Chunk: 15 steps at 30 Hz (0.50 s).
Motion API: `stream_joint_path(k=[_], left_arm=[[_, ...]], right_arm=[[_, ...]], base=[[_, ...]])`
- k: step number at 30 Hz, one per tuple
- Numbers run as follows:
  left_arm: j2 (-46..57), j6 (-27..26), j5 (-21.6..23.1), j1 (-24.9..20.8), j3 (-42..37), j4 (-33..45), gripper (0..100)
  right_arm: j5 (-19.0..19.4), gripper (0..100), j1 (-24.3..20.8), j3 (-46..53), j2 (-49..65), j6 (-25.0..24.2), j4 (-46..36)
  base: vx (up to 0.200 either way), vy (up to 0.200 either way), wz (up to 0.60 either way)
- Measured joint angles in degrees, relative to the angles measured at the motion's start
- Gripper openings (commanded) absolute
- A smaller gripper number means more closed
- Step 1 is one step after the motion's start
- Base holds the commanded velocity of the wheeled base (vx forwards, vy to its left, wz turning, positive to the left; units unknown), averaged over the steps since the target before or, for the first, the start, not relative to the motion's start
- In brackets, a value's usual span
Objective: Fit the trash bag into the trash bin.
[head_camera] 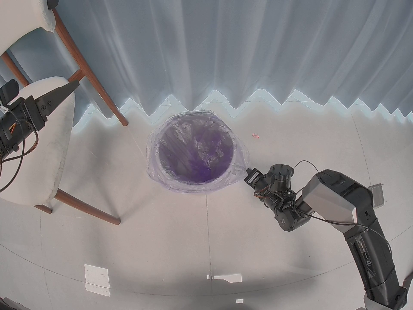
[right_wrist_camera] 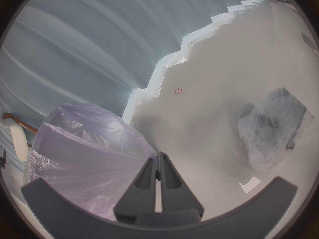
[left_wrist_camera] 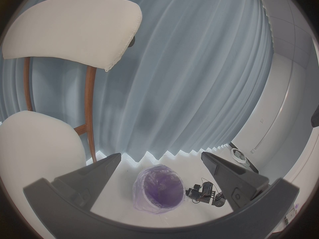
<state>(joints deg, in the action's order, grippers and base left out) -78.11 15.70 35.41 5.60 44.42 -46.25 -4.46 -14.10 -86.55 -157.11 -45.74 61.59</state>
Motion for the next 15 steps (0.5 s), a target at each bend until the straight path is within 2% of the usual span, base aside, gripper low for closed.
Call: stream_joint_path(k=[3, 4, 10, 15], left_arm=[[0.0, 0.0, 0.0, 0.0, 0.0, 0.0, 100], [0.0, 0.0, 0.0, 0.0, 0.0, 0.0, 100], [0.1, 0.0, 0.1, 0.0, 0.0, 0.0, 100], [0.6, 0.0, 0.2, 0.1, -0.3, 0.1, 100]], right_arm=[[-0.4, 0, 0.3, -1.1, -0.9, 0.1, 0.1], [-0.5, 100, 0.3, -1.1, -1.0, 0.1, 0.1], [-2.2, 100, 0.4, 1.9, 0.1, 0.0, 2.4], [-1.3, 100, 0.4, 11.0, 4.4, 0.0, 6.7]], base=[[0.000, 0.000, 0.00], [0.000, 0.000, 0.00], [0.000, 0.000, 0.00], [0.000, 0.000, 0.00]])
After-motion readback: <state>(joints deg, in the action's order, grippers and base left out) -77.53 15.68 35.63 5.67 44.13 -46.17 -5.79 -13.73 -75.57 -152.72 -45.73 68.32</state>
